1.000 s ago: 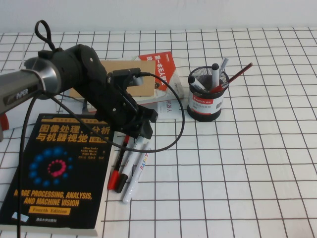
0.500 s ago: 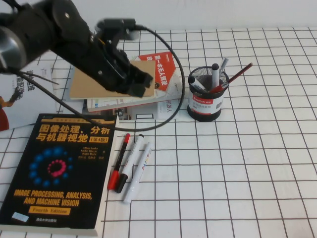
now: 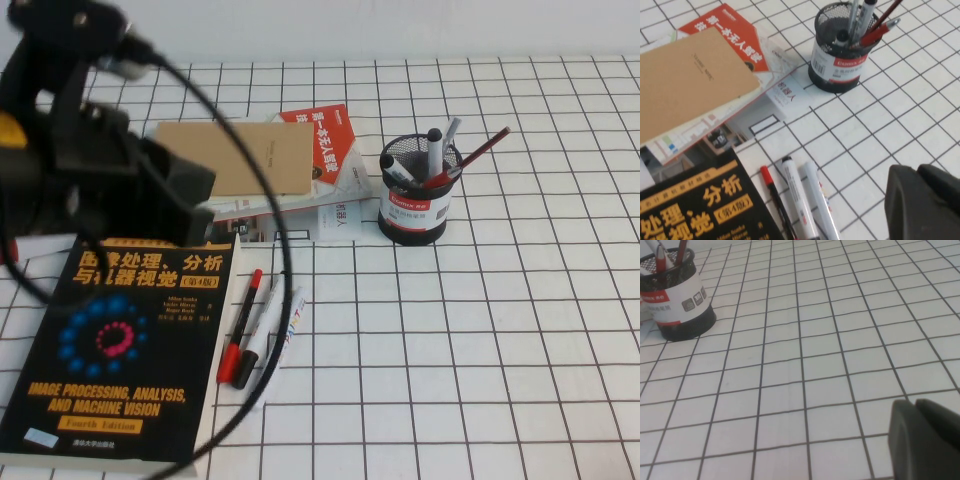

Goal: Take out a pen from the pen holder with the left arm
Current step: 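Take a marker out of the pen holder and lay it on the table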

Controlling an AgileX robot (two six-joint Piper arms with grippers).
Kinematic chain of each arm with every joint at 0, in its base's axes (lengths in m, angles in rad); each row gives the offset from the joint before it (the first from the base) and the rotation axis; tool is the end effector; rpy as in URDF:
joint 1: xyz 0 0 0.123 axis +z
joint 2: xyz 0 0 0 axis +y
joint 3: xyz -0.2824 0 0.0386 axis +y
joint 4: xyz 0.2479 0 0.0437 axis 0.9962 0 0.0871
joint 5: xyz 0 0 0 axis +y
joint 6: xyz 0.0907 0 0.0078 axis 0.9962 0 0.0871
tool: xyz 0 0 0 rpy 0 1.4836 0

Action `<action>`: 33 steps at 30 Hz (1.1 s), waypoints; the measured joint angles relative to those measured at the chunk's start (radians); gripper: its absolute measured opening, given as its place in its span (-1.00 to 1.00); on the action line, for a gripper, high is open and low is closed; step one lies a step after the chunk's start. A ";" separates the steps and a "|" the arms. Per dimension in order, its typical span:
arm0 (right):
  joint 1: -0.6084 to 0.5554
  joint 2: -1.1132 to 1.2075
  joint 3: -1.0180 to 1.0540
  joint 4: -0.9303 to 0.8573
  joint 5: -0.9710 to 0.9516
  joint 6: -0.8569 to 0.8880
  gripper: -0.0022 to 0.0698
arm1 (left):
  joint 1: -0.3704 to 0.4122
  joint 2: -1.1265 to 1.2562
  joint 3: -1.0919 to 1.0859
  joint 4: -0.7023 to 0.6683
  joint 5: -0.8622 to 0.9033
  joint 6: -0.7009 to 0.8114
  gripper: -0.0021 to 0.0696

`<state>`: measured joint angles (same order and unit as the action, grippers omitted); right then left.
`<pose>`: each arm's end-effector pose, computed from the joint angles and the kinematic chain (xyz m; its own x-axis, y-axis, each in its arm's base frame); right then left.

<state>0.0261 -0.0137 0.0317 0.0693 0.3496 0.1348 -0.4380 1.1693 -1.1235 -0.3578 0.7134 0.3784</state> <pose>0.0531 0.0036 0.1717 -0.2801 0.1913 -0.9407 0.0069 0.9803 0.1973 0.2137 -0.1232 0.3773 -0.4783 0.3344 -0.8120 0.6318 0.7733 -0.0537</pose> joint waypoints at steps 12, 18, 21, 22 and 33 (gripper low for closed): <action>0.000 0.000 0.000 0.000 0.000 0.000 -0.98 | 0.000 -0.321 0.373 -0.019 -0.002 -0.060 -0.94; 0.000 0.000 0.000 0.000 0.000 0.000 -0.98 | 0.000 -0.337 0.381 0.006 0.166 -0.081 -0.94; 0.000 0.000 0.000 0.000 0.000 0.000 -0.98 | 0.000 -0.337 0.381 0.075 0.191 -0.081 -0.94; 0.000 0.000 0.000 0.000 0.000 0.000 -0.99 | 0.000 -0.337 0.381 0.098 0.203 -0.081 -0.94; 0.000 0.000 0.000 0.000 0.000 0.000 -0.98 | 0.000 -0.432 0.566 0.170 -0.129 -0.053 -0.94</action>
<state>0.0261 -0.0137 0.0317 0.0693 0.3496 0.1348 -0.4380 0.7370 -0.5576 -0.1875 0.5845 0.3259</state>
